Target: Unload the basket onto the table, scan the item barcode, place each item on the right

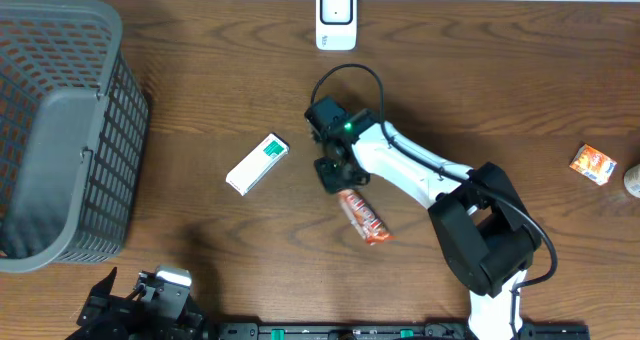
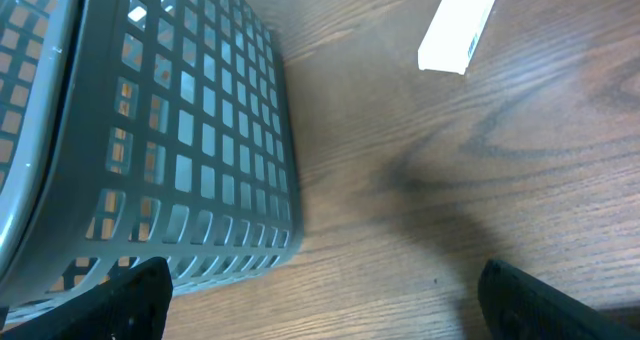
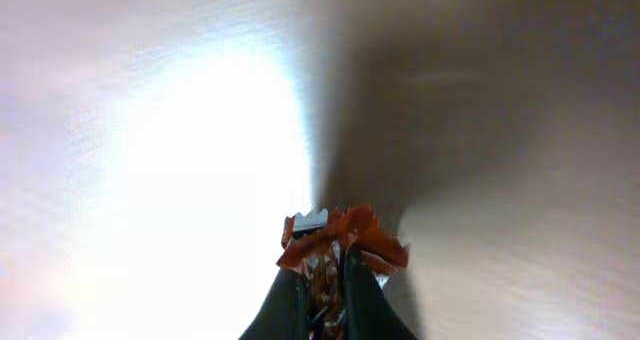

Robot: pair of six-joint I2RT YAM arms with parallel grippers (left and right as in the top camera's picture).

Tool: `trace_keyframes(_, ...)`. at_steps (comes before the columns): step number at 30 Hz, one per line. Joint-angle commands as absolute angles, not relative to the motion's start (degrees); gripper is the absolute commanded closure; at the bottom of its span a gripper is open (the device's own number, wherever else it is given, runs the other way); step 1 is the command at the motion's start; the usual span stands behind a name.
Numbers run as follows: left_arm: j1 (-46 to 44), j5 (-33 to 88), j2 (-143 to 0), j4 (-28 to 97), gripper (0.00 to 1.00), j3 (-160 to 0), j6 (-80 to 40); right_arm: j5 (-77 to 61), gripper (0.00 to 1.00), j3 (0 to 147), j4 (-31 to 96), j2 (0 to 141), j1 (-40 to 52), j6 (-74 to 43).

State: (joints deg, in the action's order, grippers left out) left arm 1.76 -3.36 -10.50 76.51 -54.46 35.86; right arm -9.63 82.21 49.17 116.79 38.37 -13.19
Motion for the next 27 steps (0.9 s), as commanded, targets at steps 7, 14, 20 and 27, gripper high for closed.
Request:
trace_keyframes(7, 1.52, -3.64, -10.44, 76.51, 0.02, -54.63, 35.97, -65.43, 0.99, 84.68, 47.51, 117.3, 34.5, 4.51)
trace_keyframes(14, 1.52, -3.64, -10.44, 76.51, 0.02, -54.63, 35.97, -70.19, 0.99, 84.51, 45.47, 117.34, 31.29, 6.26)
trace_keyframes(20, 1.52, -3.64, -10.44, 76.51, 0.02, -54.63, 35.97, -73.49, 0.99, 82.3, 36.71, 117.34, 28.6, 6.31)
trace_keyframes(27, 1.52, -3.64, -10.44, 76.51, 0.02, -54.63, 35.97, -89.27, 0.99, 71.72, -0.01, 117.34, 28.03, 6.9)
